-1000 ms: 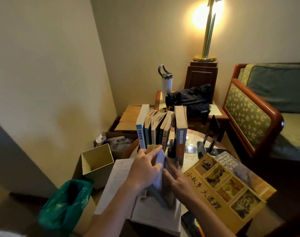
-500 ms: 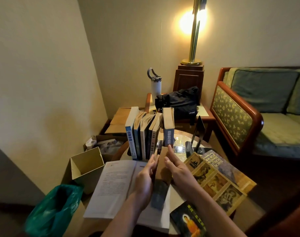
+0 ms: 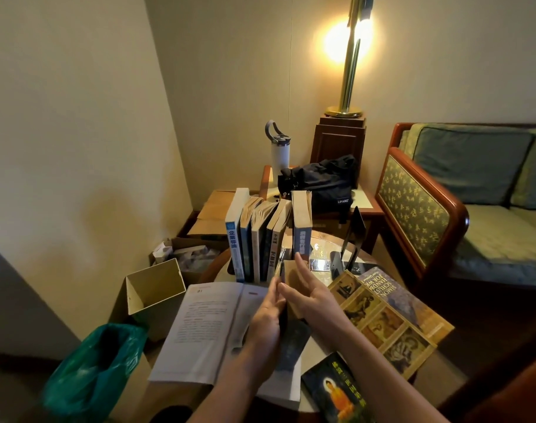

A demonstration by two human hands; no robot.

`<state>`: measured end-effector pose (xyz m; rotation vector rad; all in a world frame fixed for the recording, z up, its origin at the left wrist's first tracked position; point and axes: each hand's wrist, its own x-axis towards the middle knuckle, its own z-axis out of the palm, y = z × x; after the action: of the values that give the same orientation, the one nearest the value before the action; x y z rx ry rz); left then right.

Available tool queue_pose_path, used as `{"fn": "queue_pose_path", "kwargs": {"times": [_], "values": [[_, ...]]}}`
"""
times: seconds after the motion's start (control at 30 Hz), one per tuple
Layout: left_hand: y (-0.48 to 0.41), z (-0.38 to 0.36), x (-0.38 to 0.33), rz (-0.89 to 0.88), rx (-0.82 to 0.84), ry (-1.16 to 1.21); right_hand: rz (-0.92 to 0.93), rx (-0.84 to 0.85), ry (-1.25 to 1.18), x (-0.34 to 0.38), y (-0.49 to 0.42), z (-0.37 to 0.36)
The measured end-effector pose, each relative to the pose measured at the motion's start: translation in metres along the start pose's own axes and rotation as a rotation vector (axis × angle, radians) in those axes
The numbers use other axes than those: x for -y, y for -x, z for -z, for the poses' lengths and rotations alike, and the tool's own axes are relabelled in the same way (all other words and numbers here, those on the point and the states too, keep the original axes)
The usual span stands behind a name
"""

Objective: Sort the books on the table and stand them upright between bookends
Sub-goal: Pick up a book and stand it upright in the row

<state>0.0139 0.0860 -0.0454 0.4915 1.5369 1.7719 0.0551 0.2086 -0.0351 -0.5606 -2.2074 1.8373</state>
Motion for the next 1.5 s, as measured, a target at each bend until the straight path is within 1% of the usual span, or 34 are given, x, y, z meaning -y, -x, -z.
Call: {"fn": "queue_pose_path", "kwargs": {"times": [0.17, 0.27, 0.37, 0.47, 0.53, 0.63, 0.7, 0.77, 0.87, 0.97, 1.1, 1.17, 1.27, 1.5], "values": [[-0.005, 0.008, 0.006, 0.026, -0.022, -0.027, -0.045, 0.073, 0.193, 0.013, -0.008, 0.011], [-0.01, 0.01, 0.008, 0.002, -0.019, -0.099, -0.015, 0.044, 0.33, 0.016, -0.006, 0.013], [-0.016, 0.016, 0.013, -0.038, -0.002, -0.229, -0.016, -0.021, 0.367, 0.016, -0.006, 0.011], [-0.026, 0.033, 0.011, -0.121, -0.028, -0.508, 0.001, -0.078, 0.432, 0.013, -0.006, 0.012], [-0.036, 0.044, -0.004, -0.194, -0.085, -0.712, 0.007, -0.087, 0.453, 0.011, -0.006, 0.013], [-0.058, 0.059, -0.032, -0.372, -0.169, -1.059, 0.014, -0.096, 0.465, 0.01, -0.007, 0.015], [-0.079, 0.064, -0.048, -0.467, -0.147, -1.305, 0.012, -0.104, 0.435, 0.009, -0.007, 0.017], [-0.099, 0.065, -0.063, -0.537, -0.094, -1.479, 0.006, -0.115, 0.404, 0.008, -0.006, 0.02], [-0.127, 0.062, -0.081, -0.555, -0.018, -1.662, 0.002, -0.123, 0.365, 0.006, -0.009, 0.024], [-0.148, 0.054, -0.088, -0.468, 0.056, -1.803, 0.012, -0.142, 0.352, 0.004, -0.013, 0.027], [-0.169, 0.056, -0.096, -0.39, 0.081, -1.917, 0.042, -0.171, 0.339, 0.01, -0.018, 0.027], [-0.173, 0.061, -0.096, -0.374, 0.073, -1.924, 0.062, -0.192, 0.329, 0.011, -0.022, 0.027], [-0.174, 0.071, -0.092, -0.374, 0.021, -1.877, 0.092, -0.22, 0.322, 0.01, -0.031, 0.025], [-0.172, 0.081, -0.083, -0.284, -0.118, -1.778, 0.132, -0.244, 0.348, 0.025, -0.049, 0.01]]}}
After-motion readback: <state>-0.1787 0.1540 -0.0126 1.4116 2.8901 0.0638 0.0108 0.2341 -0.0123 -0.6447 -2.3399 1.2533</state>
